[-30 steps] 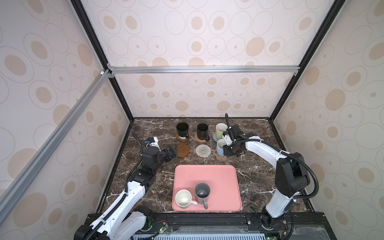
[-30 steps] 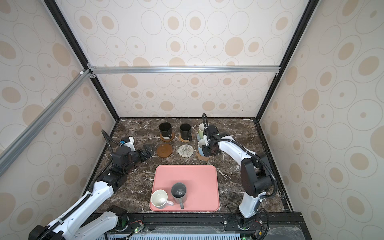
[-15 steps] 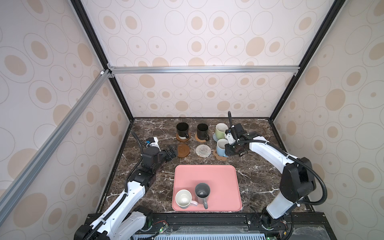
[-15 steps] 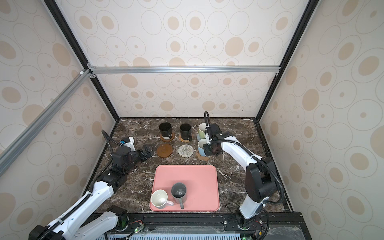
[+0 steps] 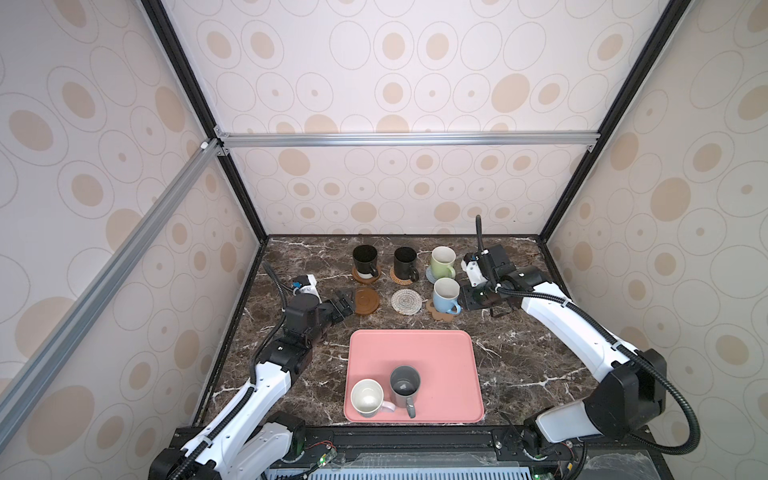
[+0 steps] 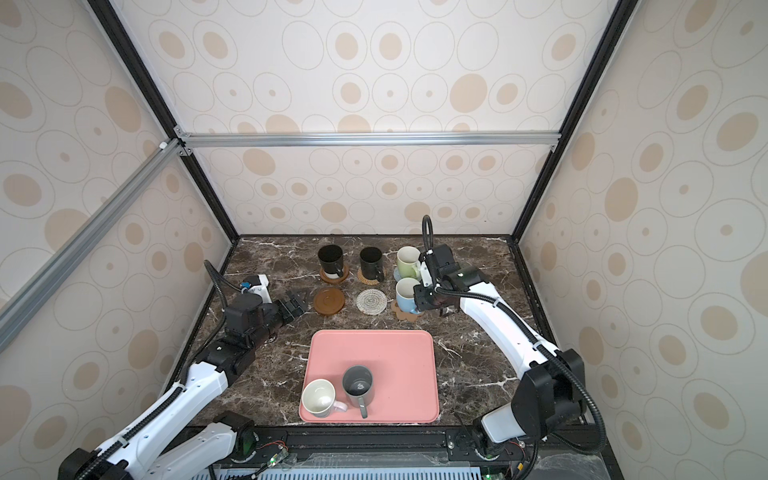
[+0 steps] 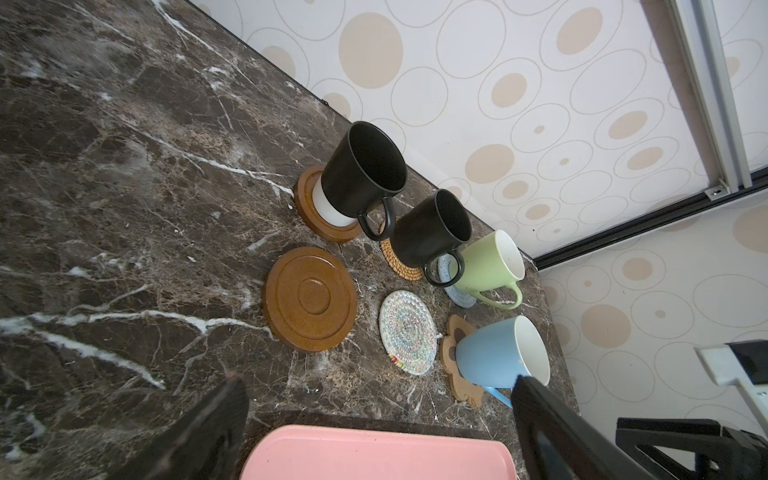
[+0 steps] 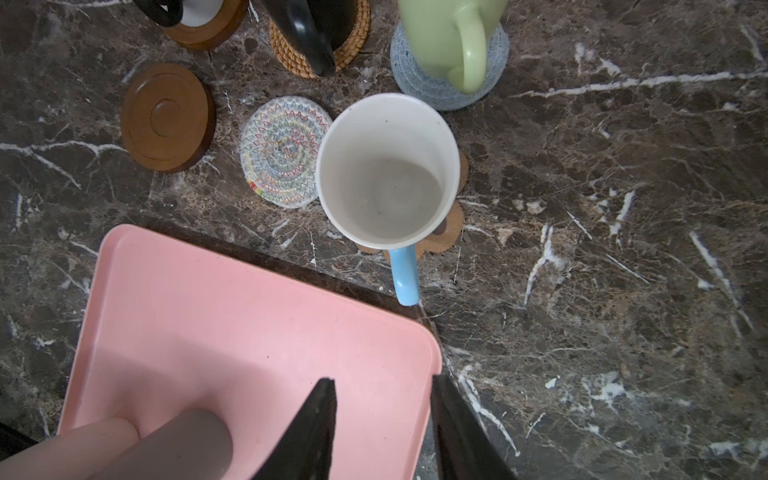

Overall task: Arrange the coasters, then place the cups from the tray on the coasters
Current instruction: 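Open the right gripper and raise it off the blue-handled mug, then move the right gripper back over the grey mug on the pink tray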

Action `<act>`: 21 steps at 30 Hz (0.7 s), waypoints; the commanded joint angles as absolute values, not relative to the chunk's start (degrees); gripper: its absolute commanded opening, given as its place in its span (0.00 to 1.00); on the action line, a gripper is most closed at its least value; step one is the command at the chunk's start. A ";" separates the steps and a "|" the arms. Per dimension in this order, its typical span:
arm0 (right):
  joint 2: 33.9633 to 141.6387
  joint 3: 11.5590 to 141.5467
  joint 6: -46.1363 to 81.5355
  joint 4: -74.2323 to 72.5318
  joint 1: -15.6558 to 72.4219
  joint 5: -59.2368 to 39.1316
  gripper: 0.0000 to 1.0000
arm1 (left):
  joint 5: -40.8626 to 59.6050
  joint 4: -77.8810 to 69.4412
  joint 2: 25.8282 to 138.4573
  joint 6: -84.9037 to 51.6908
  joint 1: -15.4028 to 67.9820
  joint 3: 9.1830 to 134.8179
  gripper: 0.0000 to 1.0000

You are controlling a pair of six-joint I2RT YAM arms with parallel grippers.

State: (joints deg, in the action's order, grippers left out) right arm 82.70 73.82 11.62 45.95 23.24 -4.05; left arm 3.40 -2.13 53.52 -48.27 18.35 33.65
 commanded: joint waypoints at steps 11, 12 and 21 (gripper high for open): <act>77.92 70.08 16.47 49.43 27.05 -5.50 0.42 | 3.08 -3.49 53.88 -49.21 17.84 33.71 1.00; 77.80 69.98 16.57 49.68 27.47 -5.12 0.42 | 3.12 -3.45 53.96 -49.22 17.84 33.66 1.00; 76.67 69.55 18.70 50.48 30.15 -5.17 0.42 | 3.65 -4.03 55.02 -49.37 17.80 33.93 1.00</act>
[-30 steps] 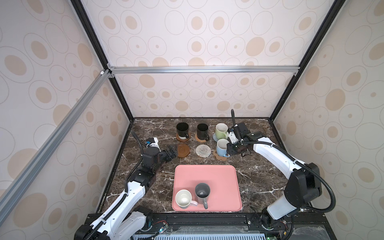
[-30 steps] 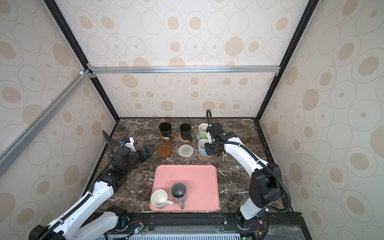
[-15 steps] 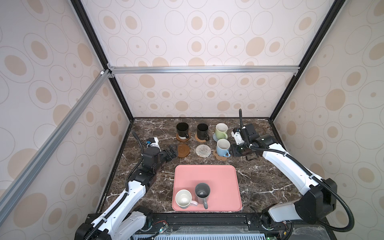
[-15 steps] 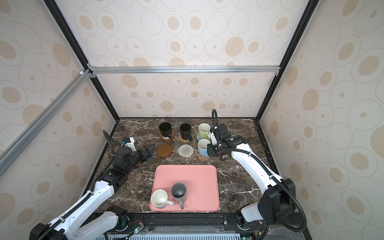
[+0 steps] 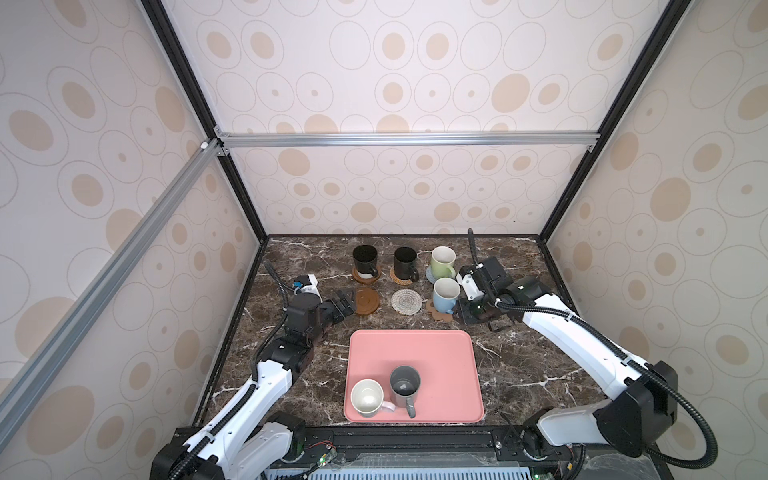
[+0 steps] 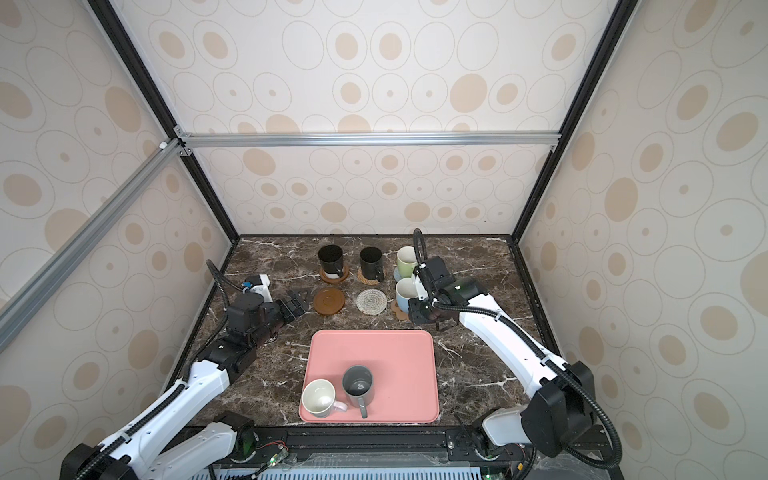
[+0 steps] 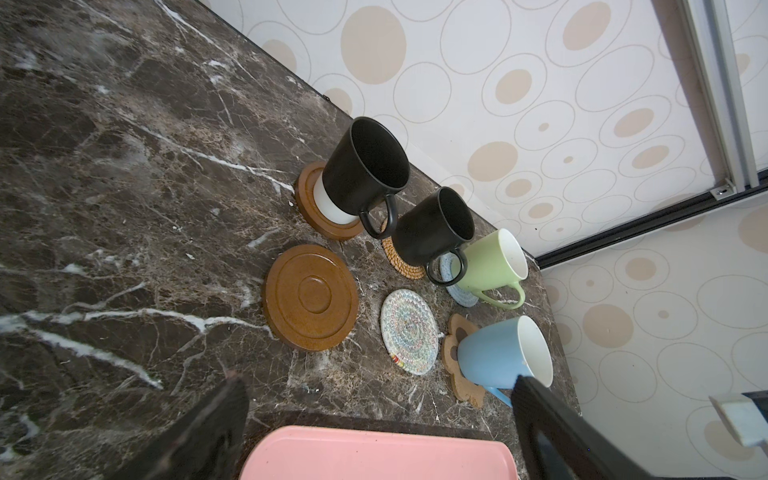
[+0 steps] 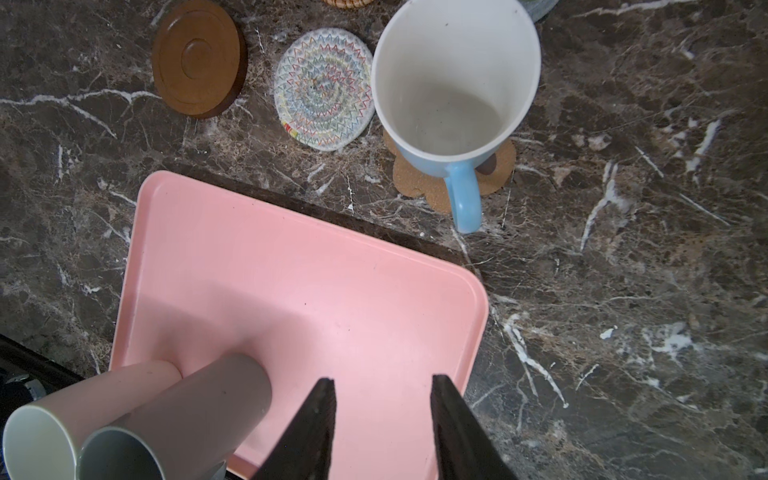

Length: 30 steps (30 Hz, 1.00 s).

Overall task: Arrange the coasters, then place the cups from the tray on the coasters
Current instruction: 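Move the right gripper back over the grey mug on the pink tray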

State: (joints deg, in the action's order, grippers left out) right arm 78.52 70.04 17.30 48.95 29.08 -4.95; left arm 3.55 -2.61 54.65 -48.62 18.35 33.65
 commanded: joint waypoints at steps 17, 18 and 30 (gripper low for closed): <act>73.39 66.89 26.20 53.06 41.98 -3.66 0.42 | 4.61 -5.22 56.51 -49.46 17.84 34.08 1.00; 73.39 66.81 26.49 53.27 43.42 -3.09 0.42 | 4.61 -5.27 56.60 -49.51 17.84 34.10 1.00; 74.28 66.88 32.34 56.37 56.58 1.55 0.43 | 5.03 -5.98 56.98 -49.83 17.84 34.02 1.00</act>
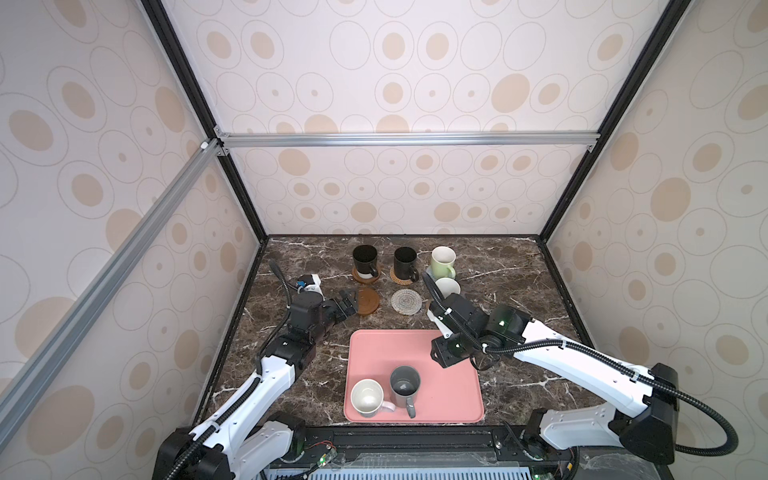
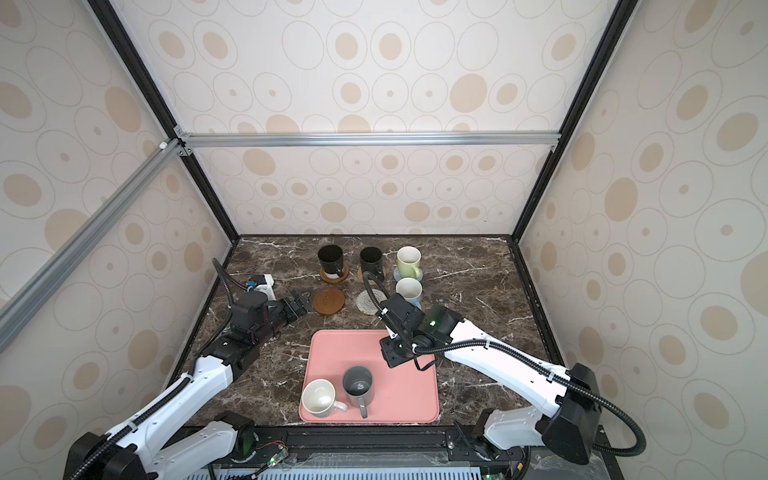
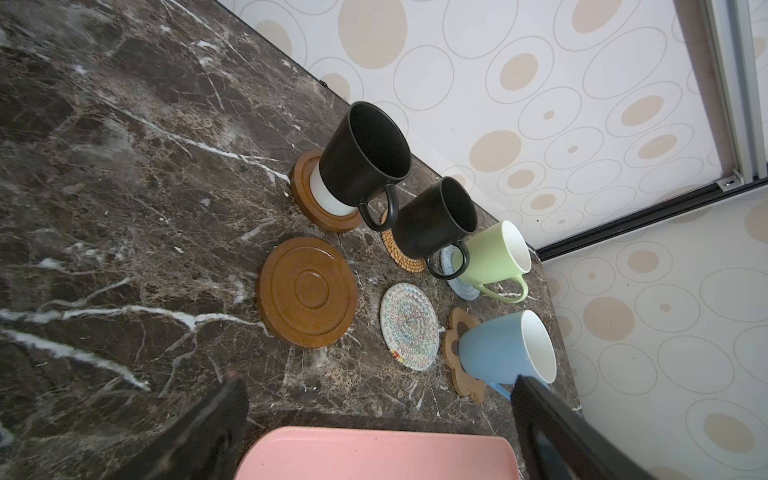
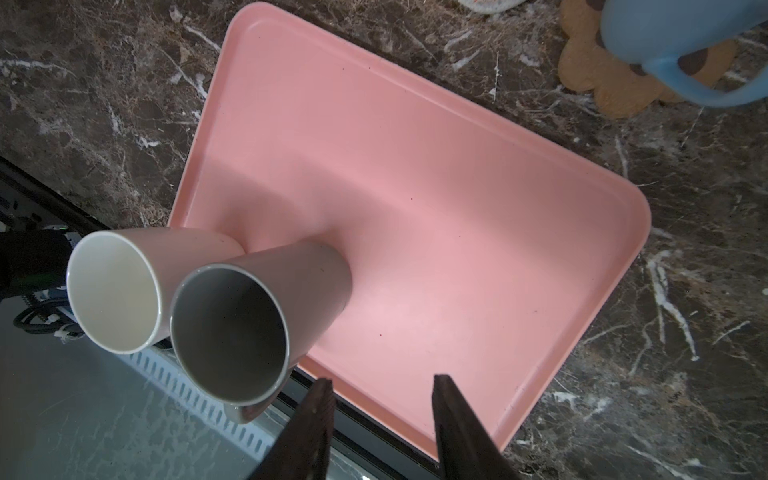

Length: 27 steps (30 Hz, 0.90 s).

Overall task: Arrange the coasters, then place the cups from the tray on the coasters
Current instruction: 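Move the right gripper back over the grey mug on the pink tray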

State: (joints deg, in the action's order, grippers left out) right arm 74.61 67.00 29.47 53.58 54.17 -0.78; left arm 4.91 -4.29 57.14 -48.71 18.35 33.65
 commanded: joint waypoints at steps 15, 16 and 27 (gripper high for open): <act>78.22 67.51 39.78 56.28 70.03 2.54 0.44 | 5.62 -5.45 55.95 -50.41 17.84 32.89 1.00; 79.03 67.95 39.81 56.28 70.61 2.47 0.44 | 5.62 -5.30 55.79 -50.36 17.84 32.79 1.00; 83.89 69.90 39.70 55.16 74.58 1.89 0.53 | 6.23 -3.19 54.54 -50.34 17.84 32.59 1.00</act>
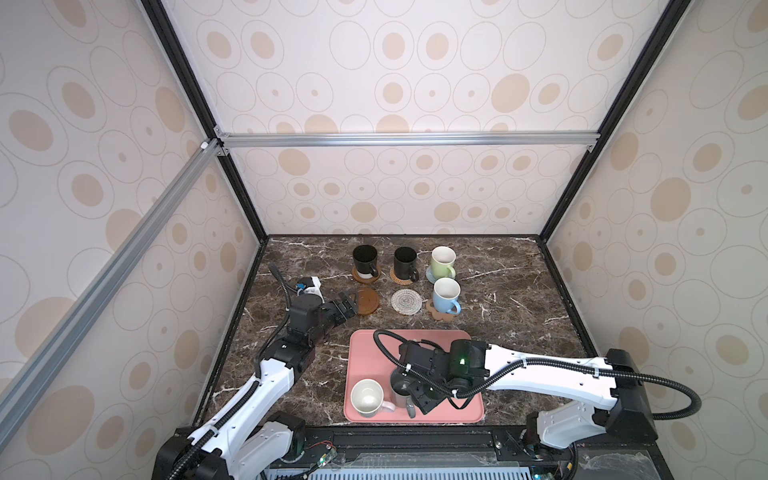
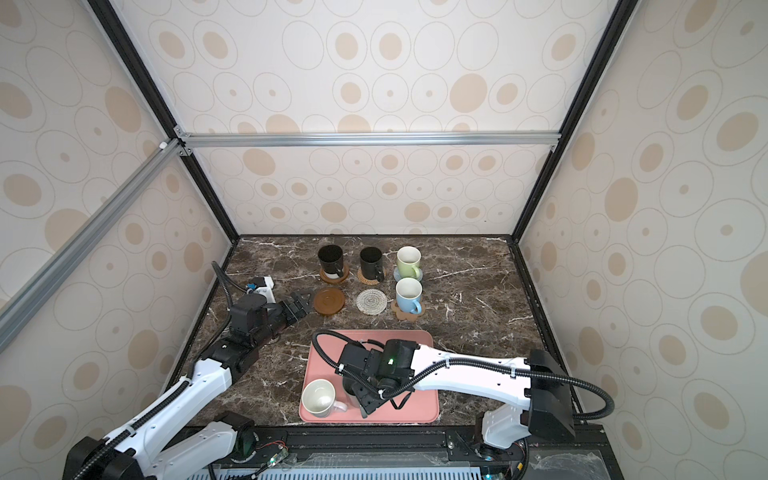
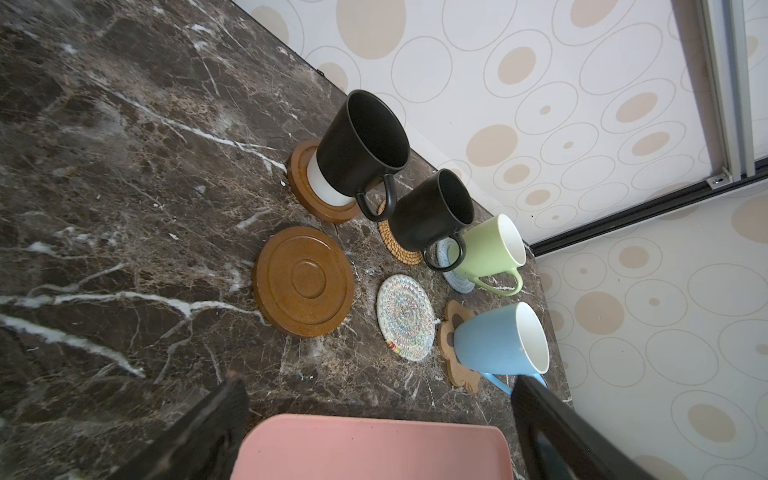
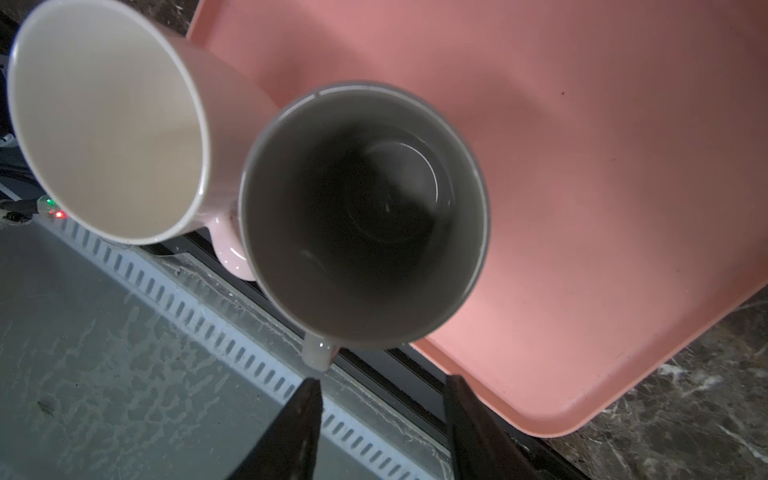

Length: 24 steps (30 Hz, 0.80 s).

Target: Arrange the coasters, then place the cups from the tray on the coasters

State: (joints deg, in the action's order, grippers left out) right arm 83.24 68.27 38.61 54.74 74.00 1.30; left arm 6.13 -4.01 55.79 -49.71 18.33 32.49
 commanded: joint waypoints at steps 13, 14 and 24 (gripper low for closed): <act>87.90 71.93 38.50 55.30 75.57 1.82 0.57 | 7.71 -3.88 56.46 -50.52 17.84 33.02 1.00; 88.15 72.04 38.35 55.35 75.68 1.85 0.57 | 7.81 -3.87 56.59 -50.44 17.84 33.00 1.00; 90.27 72.13 39.21 55.57 76.23 3.01 0.57 | 8.36 -3.69 57.39 -50.07 17.82 33.35 1.00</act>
State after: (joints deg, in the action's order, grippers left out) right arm 89.69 71.20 38.37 54.54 75.79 1.52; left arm 7.90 -3.79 57.14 -49.74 18.33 32.49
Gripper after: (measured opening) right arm 0.574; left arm 0.999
